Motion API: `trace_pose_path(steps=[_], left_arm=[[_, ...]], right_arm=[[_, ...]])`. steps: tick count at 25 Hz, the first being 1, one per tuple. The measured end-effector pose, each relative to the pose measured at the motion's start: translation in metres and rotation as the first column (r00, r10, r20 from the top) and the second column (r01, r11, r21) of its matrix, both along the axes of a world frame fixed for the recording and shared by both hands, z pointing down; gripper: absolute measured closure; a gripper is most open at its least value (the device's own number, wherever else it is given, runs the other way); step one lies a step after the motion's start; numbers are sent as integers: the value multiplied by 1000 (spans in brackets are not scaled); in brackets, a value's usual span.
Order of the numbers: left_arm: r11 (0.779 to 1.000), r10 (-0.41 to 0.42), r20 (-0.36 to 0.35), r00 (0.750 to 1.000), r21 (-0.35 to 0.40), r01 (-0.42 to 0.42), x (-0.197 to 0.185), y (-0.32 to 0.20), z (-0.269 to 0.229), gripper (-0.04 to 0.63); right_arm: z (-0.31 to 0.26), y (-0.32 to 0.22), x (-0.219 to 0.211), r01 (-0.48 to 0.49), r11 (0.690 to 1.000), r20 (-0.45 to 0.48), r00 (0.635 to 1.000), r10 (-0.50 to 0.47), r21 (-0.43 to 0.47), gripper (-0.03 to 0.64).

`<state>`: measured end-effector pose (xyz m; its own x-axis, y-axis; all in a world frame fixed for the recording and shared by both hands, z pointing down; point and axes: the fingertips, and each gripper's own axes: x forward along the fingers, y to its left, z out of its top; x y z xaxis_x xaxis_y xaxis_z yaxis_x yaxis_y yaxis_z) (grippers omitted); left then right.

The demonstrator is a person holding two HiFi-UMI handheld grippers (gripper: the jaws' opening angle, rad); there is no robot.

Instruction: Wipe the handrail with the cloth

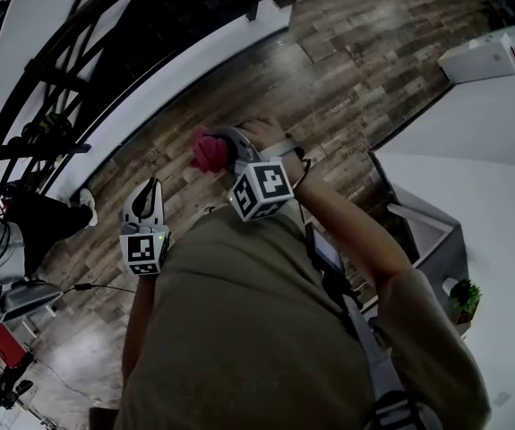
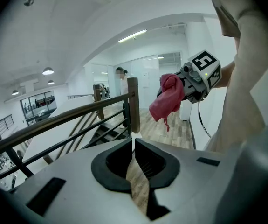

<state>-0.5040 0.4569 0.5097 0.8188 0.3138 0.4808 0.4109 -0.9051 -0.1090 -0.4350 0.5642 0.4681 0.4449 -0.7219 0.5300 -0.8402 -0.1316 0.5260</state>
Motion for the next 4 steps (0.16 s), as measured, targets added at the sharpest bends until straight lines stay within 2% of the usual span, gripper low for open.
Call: trace_pose_path(steps=[4], left_arm=[[1000,22,0,1000,-5,-22,14,10,3,577]], right_arm=[[7,7,7,7,1000,20,1000,-7,-16,572]])
